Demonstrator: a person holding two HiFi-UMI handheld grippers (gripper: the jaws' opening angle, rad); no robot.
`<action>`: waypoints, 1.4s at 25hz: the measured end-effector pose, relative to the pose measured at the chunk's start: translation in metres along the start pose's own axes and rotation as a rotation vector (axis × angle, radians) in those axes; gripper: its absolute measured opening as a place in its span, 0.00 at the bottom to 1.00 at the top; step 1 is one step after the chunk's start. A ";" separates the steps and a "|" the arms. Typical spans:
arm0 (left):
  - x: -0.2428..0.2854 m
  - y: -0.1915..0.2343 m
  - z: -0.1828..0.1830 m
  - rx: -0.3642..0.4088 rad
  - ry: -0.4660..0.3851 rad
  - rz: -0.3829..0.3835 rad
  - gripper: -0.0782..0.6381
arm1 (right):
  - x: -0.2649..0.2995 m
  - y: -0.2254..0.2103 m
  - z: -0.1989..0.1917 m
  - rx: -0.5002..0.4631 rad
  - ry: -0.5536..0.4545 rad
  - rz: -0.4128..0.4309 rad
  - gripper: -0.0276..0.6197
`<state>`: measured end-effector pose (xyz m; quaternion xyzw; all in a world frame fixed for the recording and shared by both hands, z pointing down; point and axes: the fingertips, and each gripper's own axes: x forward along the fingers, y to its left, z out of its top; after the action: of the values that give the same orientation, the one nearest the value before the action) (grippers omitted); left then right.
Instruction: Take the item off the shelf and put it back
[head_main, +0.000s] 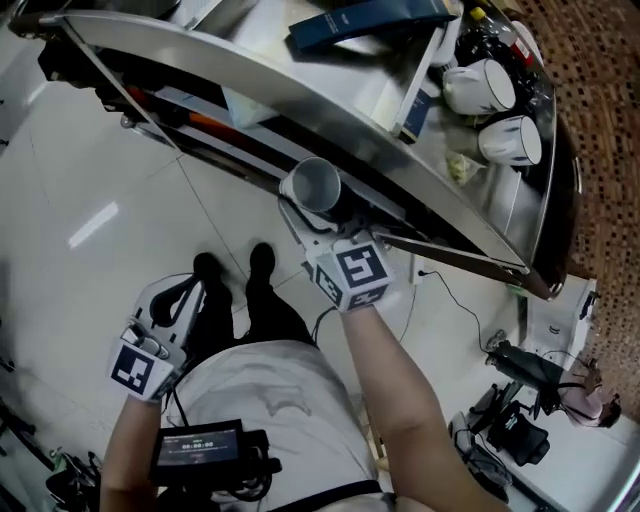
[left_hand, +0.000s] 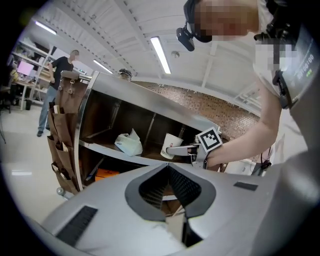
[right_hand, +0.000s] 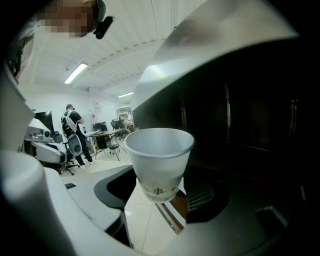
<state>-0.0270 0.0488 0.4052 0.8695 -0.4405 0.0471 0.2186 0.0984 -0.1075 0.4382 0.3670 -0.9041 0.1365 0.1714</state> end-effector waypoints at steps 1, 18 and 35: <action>-0.001 0.000 0.005 0.010 0.003 -0.001 0.13 | -0.004 0.006 0.003 -0.008 -0.002 0.019 0.47; -0.017 0.002 0.103 0.136 -0.053 -0.024 0.13 | -0.066 0.116 0.088 -0.160 -0.034 0.309 0.47; -0.037 -0.020 0.141 0.199 -0.128 -0.046 0.13 | -0.091 0.169 0.121 -0.267 0.000 0.470 0.47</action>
<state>-0.0497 0.0267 0.2612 0.8980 -0.4265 0.0299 0.1036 0.0141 0.0204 0.2714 0.1212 -0.9745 0.0522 0.1817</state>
